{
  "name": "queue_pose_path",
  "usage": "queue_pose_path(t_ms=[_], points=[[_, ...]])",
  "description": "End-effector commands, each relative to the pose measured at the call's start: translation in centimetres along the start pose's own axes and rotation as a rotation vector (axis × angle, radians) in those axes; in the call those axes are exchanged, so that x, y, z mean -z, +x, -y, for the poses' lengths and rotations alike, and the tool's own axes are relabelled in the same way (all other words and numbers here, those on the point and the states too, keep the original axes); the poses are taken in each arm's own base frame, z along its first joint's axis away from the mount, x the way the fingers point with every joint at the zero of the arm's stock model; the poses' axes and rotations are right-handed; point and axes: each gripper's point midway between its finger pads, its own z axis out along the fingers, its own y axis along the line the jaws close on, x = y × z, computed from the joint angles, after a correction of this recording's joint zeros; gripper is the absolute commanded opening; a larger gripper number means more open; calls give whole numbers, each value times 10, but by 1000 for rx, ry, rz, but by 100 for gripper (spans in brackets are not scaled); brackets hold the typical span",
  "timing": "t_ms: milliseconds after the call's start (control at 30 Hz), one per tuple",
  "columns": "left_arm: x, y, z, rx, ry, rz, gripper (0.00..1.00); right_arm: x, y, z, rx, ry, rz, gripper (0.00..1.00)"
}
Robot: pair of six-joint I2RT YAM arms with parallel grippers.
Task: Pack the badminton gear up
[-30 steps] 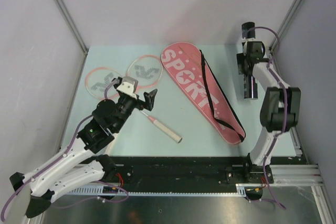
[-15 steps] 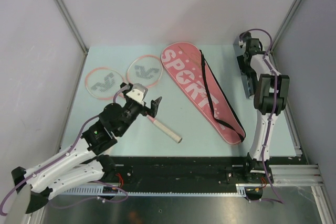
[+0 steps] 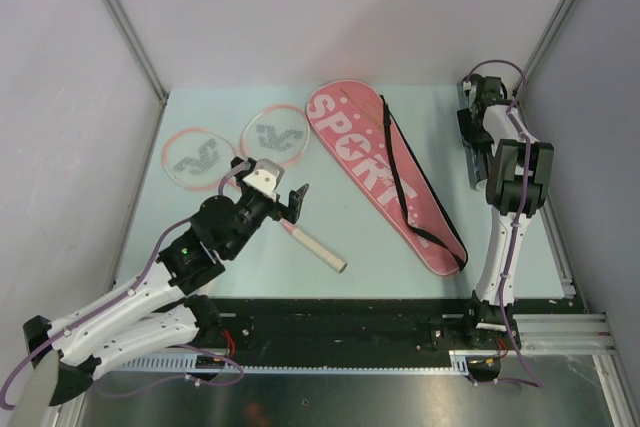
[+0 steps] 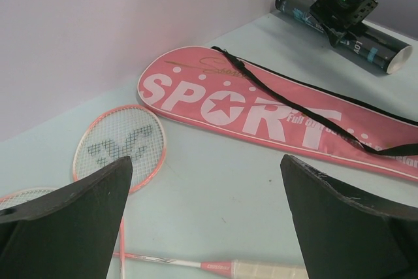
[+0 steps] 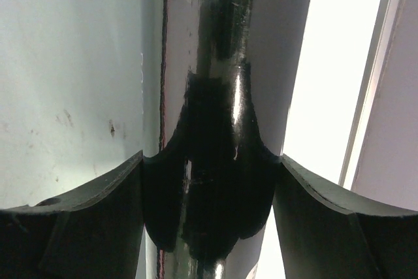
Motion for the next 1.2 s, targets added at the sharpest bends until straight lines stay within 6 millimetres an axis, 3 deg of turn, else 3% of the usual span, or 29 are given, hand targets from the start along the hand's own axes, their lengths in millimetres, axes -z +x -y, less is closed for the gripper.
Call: queue_pose_path(t_ms=[0,333,400,500,700,767,800,833,867,900,933,967,1067,1100,1167], points=[[-1,-6,1,-39,6,34,100,3,-31,5,-28,2,89,67],[-1,-6,2,-42,12,35,100,6,-39,-2,-71,-42,107,85],[-1,-6,2,-43,12,35,100,9,-43,0,-76,-34,116,99],[-1,-6,2,-42,12,34,100,23,-59,7,-93,-26,158,100],[-3,-4,2,-38,13,28,100,73,-95,28,-147,23,258,100],[-3,-4,3,-34,12,27,100,91,-102,23,-162,31,273,100],[-3,-4,2,-34,11,26,100,114,-108,29,-178,70,301,100],[-5,-3,2,-30,8,22,100,125,-110,23,-178,81,311,100],[-5,-3,3,-26,9,19,100,132,-105,1,-165,73,297,100],[-6,-1,4,-22,13,15,100,155,-110,-13,-150,91,327,100],[-7,-1,5,-6,15,12,100,163,-110,-26,-142,93,334,100],[-10,2,8,2,24,2,100,171,-108,-51,-138,68,338,100],[-14,6,17,37,55,-27,100,177,-84,-95,-214,-113,305,96],[-15,2,20,59,67,-22,100,167,-58,-122,-248,-230,239,95],[-17,2,32,76,125,-39,100,178,-52,-133,-310,-352,265,90]])
